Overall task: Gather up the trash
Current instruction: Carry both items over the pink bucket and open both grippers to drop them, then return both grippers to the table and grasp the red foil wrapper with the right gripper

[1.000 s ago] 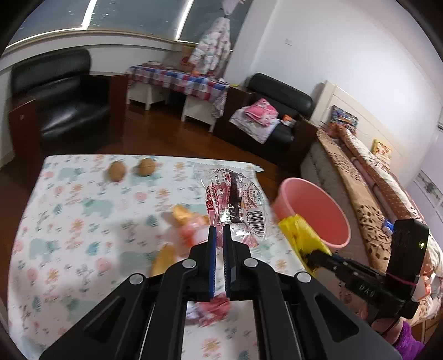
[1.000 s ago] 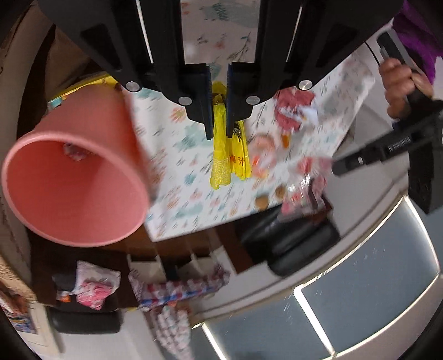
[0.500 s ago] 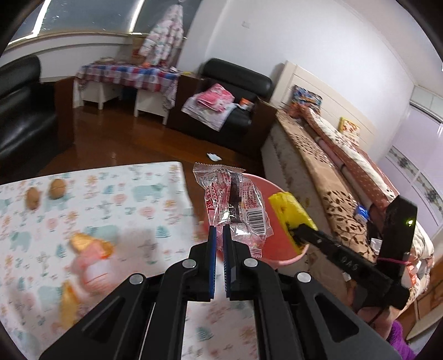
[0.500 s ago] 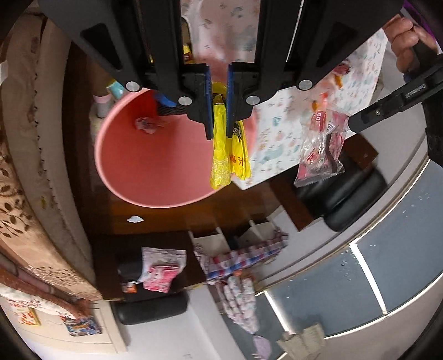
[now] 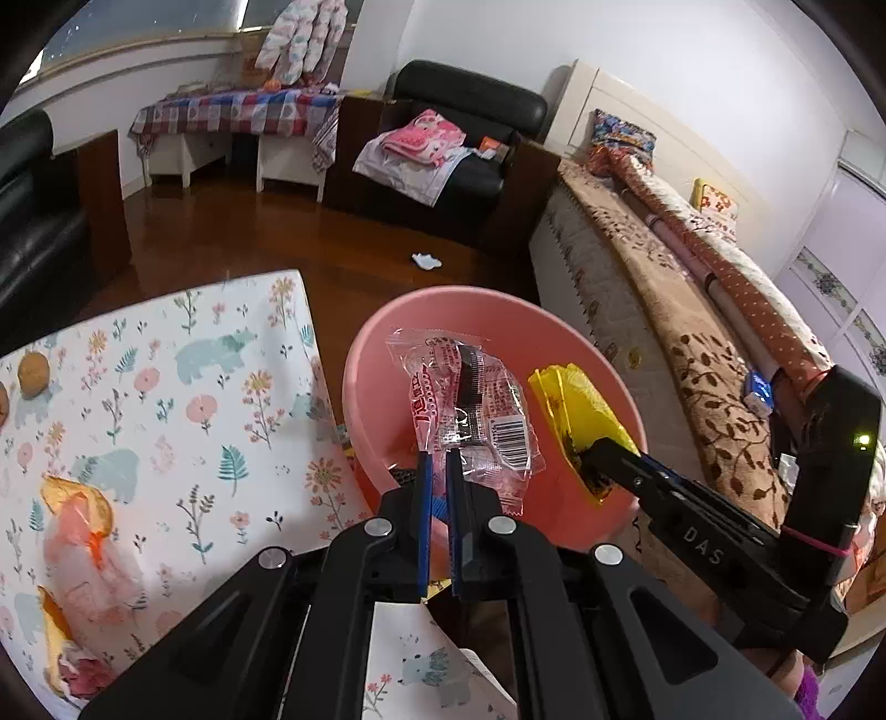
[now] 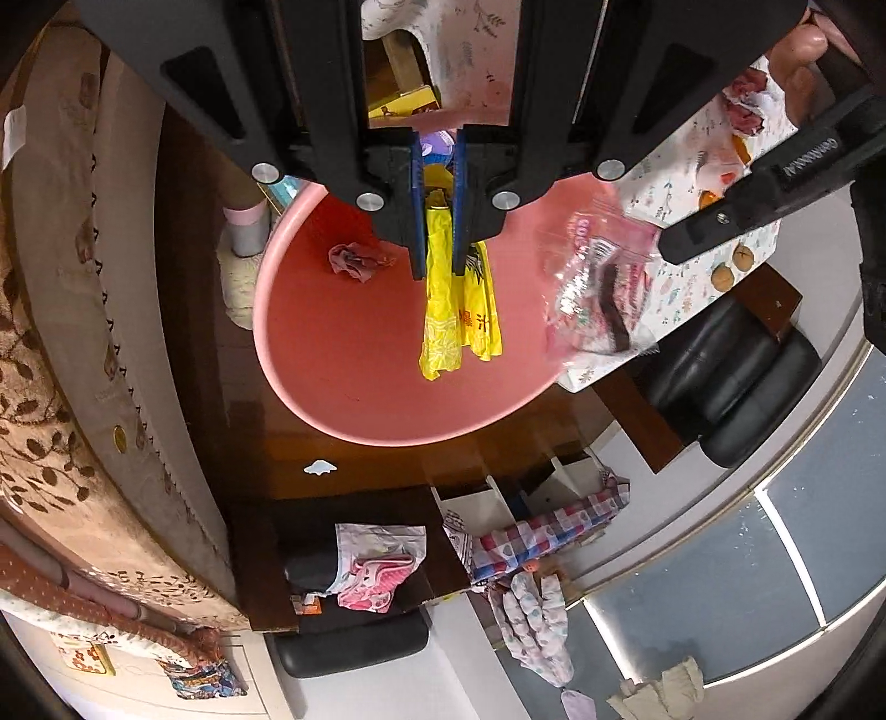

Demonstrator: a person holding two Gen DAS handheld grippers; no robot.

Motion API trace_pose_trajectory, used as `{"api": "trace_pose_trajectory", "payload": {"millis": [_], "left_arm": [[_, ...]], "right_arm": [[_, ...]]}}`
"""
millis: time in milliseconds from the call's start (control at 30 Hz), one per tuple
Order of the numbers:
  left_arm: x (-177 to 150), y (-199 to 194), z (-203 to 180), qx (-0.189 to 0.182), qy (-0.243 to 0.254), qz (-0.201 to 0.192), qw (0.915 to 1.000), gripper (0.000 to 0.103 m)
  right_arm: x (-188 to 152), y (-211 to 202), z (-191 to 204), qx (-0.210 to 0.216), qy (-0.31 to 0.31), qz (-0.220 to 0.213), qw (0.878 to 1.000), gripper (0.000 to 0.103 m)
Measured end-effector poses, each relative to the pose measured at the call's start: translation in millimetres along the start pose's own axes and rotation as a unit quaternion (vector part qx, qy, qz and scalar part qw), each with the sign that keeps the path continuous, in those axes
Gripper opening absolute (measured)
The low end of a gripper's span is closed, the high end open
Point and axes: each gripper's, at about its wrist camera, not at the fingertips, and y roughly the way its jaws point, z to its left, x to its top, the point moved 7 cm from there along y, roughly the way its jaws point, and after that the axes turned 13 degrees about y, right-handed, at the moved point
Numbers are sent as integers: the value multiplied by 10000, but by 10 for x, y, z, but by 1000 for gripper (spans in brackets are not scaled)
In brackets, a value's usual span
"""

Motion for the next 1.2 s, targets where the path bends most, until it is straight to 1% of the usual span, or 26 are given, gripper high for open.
{"api": "trace_pose_trajectory", "payload": {"millis": [100,133,167,200,233,267,300,433,600,833,1000,1133,1200], "left_arm": [[-22,90,-6,35,-39,82,10000,5],[-29,104,0,50,-35,97,9999,6],[-27,110,-6,73,-33,89,9999,6],[-30,106,1,81,-32,79,9999,12],[-31,109,4,81,-29,83,9999,16],[-28,108,2,81,-37,74,9999,23],[-27,103,4,72,-46,53,9999,29],[-10,20,26,26,-50,-62,10000,32],[1,-170,59,47,-87,-240,9997,39],[-110,-464,116,92,-179,-395,9990,40],[-252,-768,231,267,-155,-563,9979,40],[-423,-1075,427,593,-151,-720,9955,40],[-494,-1187,520,716,-168,-753,9944,40]], "right_arm": [[-16,65,-27,-101,31,75,9999,10],[-2,89,-35,-99,65,91,9999,17],[-10,97,-37,-62,108,105,9999,26],[-16,99,-36,-32,128,106,9999,30],[-15,102,-41,-18,129,102,9999,34],[-19,103,-37,-12,119,98,9999,36],[-21,104,-30,-8,107,98,9999,36],[-33,75,-8,-25,90,69,9999,36],[-100,-61,104,76,-45,-56,9999,36],[-296,-242,297,227,-185,-101,9995,36],[-479,-360,537,544,-291,-52,9981,36],[-664,-390,776,831,-490,77,9953,36],[-781,-383,918,993,-662,221,9926,36]]}}
